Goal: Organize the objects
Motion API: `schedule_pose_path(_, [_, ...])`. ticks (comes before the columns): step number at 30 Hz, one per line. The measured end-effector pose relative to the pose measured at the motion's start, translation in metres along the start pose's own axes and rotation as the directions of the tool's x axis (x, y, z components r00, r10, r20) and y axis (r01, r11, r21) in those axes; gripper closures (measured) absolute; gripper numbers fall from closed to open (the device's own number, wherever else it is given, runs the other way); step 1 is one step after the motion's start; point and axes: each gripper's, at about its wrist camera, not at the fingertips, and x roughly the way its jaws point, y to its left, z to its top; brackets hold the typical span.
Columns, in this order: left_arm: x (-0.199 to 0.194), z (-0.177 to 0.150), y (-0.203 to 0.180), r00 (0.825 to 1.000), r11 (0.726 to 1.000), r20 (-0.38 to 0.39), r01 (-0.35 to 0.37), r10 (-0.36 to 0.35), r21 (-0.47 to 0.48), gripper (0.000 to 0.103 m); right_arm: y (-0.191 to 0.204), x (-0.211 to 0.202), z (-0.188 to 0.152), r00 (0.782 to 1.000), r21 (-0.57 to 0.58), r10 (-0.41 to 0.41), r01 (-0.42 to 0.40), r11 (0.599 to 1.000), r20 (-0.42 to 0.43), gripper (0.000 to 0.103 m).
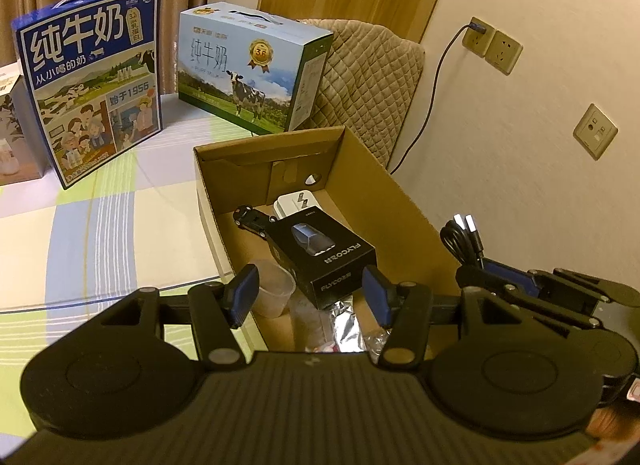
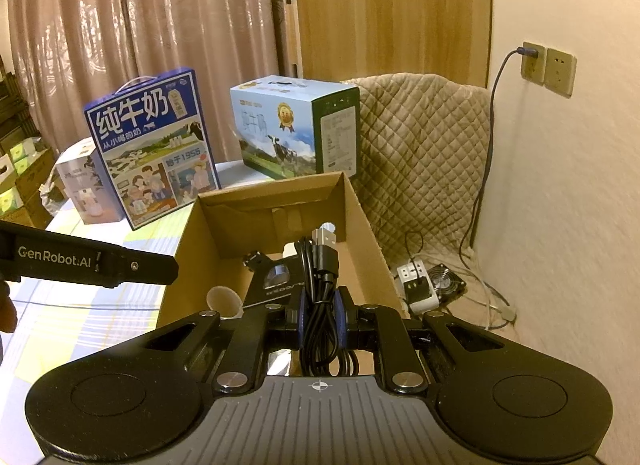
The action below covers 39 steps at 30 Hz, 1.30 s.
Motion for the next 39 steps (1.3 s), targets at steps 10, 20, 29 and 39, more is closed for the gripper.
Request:
schedule_pose_path(10, [-0.002,-0.001,-0.001,1.000,1.000,0.003,-0.004,0.004,0.000,0.049,0.001,-0.001,0.004,1.000,0.002,0.001,-0.001,1.000,0.004,0.091])
schedule_pose_path(20, [-0.001,0.002,0.001,1.000,1.000,0.008,-0.011,0.011,-0.002,0.046,0.001,0.005,0.009,1.000,0.019,0.014,-0.015,1.000,0.006,0.091])
schedule_pose_path(29, [-0.003,0.001,0.006,1.000,1.000,0.013,-0.028,0.028,-0.006,0.034,-0.015,-0.002,0.014,0.996,0.105,0.031,-0.040,0.994,0.088,0.045])
schedule_pose_path(39, [-0.021,-0.010,0.010,0.998,0.999,0.031,-0.050,0.050,-0.007,0.013,-0.017,-0.024,0.005,0.999,0.114,-0.003,-0.002,0.994,0.047,0.045])
